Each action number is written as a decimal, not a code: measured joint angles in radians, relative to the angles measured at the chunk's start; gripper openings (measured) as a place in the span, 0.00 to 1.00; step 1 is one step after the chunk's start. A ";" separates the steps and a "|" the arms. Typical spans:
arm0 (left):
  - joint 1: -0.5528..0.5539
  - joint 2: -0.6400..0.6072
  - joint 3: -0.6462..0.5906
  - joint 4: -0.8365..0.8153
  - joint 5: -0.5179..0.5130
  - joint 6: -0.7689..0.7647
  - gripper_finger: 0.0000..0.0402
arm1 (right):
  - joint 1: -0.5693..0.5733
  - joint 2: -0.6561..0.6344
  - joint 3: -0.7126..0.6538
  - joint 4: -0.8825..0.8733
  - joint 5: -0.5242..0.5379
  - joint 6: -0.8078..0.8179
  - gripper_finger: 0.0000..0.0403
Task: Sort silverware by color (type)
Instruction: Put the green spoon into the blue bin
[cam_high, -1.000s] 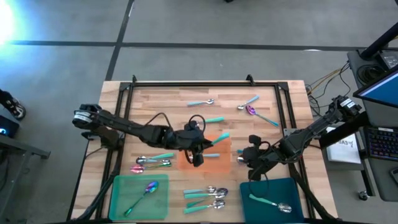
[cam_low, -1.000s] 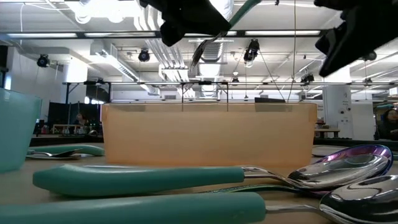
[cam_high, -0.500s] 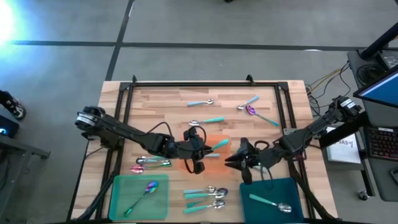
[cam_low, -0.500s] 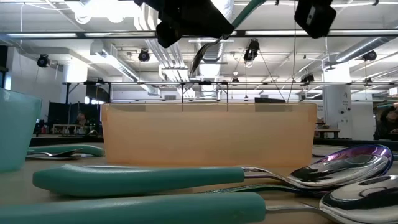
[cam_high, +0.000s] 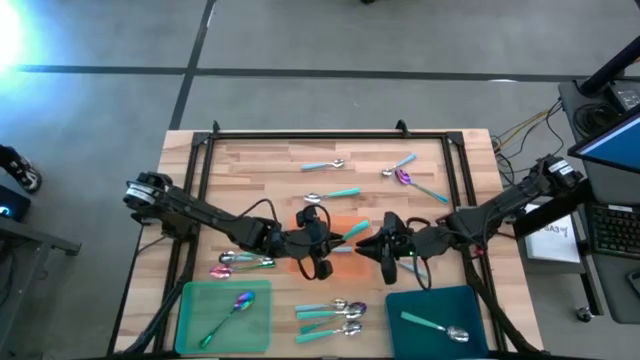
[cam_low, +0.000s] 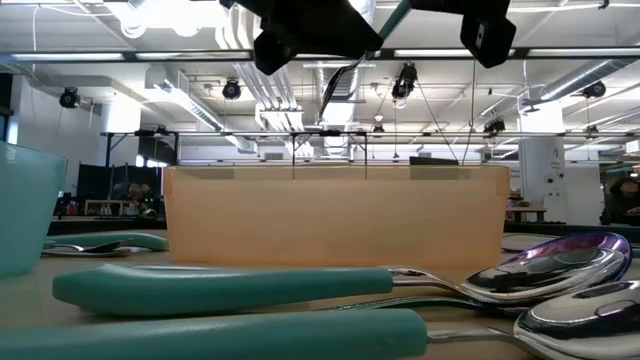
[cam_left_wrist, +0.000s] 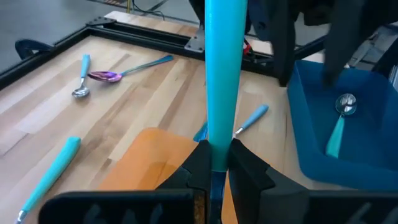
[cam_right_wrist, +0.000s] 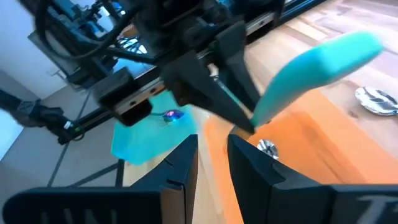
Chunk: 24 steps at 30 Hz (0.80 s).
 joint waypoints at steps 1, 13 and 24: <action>-0.002 0.001 0.000 0.000 -0.001 -0.004 0.04 | -0.007 -0.001 0.000 0.000 -0.001 0.000 0.20; -0.018 0.012 0.000 0.016 -0.030 -0.014 0.04 | -0.082 -0.003 0.000 -0.011 -0.009 -0.085 0.20; -0.018 0.014 0.000 0.017 -0.070 0.012 0.04 | -0.092 -0.003 0.000 -0.007 -0.002 -0.086 0.13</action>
